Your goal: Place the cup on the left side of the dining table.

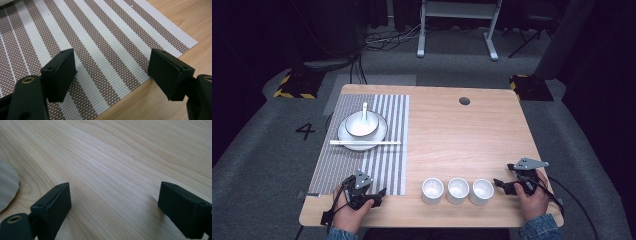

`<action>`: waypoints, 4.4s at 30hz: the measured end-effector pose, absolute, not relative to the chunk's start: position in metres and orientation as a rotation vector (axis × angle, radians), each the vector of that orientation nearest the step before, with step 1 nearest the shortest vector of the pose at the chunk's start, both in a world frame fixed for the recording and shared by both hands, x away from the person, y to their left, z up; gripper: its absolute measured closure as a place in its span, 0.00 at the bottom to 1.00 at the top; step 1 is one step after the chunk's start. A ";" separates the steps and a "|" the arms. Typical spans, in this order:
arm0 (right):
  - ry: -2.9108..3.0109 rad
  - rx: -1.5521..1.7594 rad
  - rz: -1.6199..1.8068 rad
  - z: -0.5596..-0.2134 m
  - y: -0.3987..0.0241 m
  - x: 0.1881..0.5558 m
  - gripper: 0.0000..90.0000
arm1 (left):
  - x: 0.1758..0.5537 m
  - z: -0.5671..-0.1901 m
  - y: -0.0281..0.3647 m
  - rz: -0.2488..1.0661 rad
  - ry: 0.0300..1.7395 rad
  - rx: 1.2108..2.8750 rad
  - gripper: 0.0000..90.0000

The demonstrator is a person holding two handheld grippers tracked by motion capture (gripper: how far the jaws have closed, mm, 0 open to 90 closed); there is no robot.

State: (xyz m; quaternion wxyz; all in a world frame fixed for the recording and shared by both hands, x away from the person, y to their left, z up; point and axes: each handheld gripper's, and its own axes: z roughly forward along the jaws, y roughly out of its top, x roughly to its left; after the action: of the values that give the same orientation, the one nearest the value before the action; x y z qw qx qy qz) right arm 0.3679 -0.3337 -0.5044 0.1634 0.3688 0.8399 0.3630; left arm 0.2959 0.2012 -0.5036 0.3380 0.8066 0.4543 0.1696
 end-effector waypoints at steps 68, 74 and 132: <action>2.344 1.128 1.017 -0.504 -0.337 0.374 0.14 | 0.299 -0.395 0.111 0.374 0.798 1.979 0.19; 2.344 1.128 1.016 -0.504 -0.337 0.374 0.14 | 0.302 -0.393 0.096 0.346 0.750 1.986 0.19; 2.342 1.128 1.016 -0.504 -0.337 0.374 0.14 | 0.294 -0.482 0.051 0.264 0.819 2.114 0.27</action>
State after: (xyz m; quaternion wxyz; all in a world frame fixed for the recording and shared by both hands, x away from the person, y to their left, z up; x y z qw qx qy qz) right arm 0.3737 -0.3372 -0.5043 0.1744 0.3979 0.8263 0.3584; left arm 0.2943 0.0512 -0.4824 0.4165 0.8420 0.3262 0.1053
